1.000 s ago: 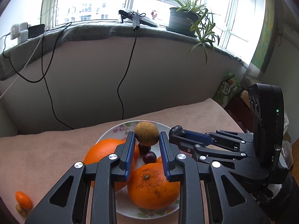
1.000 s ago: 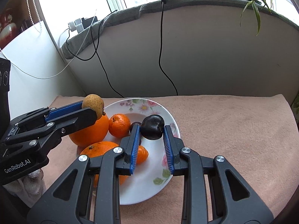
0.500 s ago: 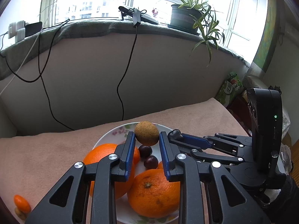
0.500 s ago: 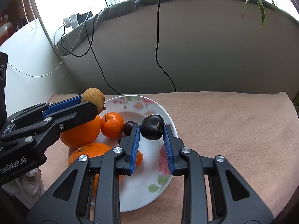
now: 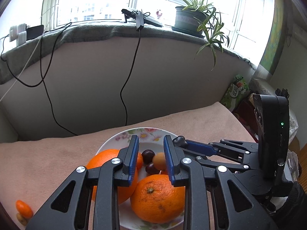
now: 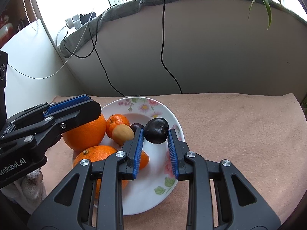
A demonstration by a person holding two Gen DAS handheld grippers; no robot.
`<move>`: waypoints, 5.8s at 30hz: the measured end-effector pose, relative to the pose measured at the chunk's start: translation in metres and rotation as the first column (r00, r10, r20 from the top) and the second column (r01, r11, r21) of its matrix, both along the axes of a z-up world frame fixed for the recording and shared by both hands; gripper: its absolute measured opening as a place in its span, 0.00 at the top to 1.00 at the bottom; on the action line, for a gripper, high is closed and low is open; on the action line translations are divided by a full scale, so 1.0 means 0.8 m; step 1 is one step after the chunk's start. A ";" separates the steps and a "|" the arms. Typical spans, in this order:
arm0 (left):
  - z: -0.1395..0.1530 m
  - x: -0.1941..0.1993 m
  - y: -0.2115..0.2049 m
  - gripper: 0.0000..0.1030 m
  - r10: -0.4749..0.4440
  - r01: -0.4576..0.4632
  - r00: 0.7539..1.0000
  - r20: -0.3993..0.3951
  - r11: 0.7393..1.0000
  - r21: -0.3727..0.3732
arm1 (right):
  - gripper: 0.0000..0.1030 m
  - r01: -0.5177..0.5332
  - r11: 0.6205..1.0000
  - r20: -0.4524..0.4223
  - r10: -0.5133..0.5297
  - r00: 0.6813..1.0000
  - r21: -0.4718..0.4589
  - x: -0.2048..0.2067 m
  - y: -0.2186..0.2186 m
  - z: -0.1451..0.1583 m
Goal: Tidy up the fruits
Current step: 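Open the left gripper over the plate while the right gripper releases the plum, then withdraw both grippers from the plate toward the last kiwi and mandarin, then grasp the small kiwi with the left gripper while the right gripper grasps the mandarin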
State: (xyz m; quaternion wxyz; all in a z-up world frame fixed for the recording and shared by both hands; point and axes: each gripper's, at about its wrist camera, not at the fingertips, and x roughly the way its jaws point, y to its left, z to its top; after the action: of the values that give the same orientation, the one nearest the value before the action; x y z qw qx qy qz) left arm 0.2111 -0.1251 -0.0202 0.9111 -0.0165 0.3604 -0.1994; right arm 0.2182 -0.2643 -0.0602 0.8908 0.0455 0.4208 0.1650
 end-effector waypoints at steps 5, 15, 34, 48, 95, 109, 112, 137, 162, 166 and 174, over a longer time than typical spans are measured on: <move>0.004 -0.002 0.001 0.74 0.006 -0.006 1.000 0.012 1.000 0.003 | 0.59 0.010 1.000 -0.001 -0.010 1.000 -0.006 -0.002 -0.002 0.002; 0.014 -0.012 0.006 0.48 0.017 -0.017 0.999 0.044 1.000 -0.002 | 0.24 0.035 0.999 0.042 -0.034 0.999 -0.008 -0.011 -0.007 0.017; 0.036 -0.038 0.025 0.22 0.106 -0.109 0.991 0.081 0.994 0.022 | 0.12 0.079 0.997 0.051 -0.079 0.996 0.002 -0.030 -0.010 0.036; 0.060 -0.074 0.051 0.22 0.130 -0.132 0.983 0.127 0.991 0.004 | 0.11 0.067 0.998 0.093 -0.069 0.993 0.016 -0.057 0.007 0.058; 0.025 -0.175 0.239 0.22 0.345 -0.346 0.932 0.113 0.938 -0.007 | 0.11 -0.207 0.978 0.102 0.204 0.974 0.023 -0.095 0.190 0.066; -0.035 -0.175 0.288 0.25 0.372 -0.372 0.928 -0.013 0.928 -0.005 | 0.11 -0.297 0.951 0.023 0.296 0.955 0.083 -0.074 0.247 0.040; -0.046 -0.168 0.289 0.33 0.361 -0.362 0.932 -0.043 0.932 -0.004 | 0.11 -0.316 0.943 -0.009 0.318 0.948 0.104 -0.068 0.262 0.031; -0.091 -0.123 0.308 0.66 0.338 -0.343 0.927 -0.161 0.939 -0.002 | 0.45 -0.412 0.893 -0.190 0.442 0.876 0.181 -0.031 0.348 -0.044; -0.089 -0.120 0.317 0.80 0.356 -0.361 0.921 -0.158 0.932 -0.008 | 0.70 -0.432 0.894 -0.173 0.447 0.878 0.118 -0.033 0.366 -0.061; -0.086 -0.128 0.320 0.80 0.362 -0.368 0.920 -0.153 0.930 -0.015 | 0.70 -0.438 0.891 -0.158 0.453 0.878 0.119 -0.036 0.363 -0.057; -0.081 -0.136 0.323 0.80 0.369 -0.375 0.918 -0.145 0.927 -0.020 | 0.71 -0.474 0.879 -0.149 0.475 0.867 0.043 -0.042 0.370 -0.056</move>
State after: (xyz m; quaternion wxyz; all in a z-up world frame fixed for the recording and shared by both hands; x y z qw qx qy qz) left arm 0.1020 0.1331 -0.0853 0.9045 -0.1201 0.4081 -0.0296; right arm 0.1850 0.0314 -0.1050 0.7875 -0.0442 0.4866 0.3757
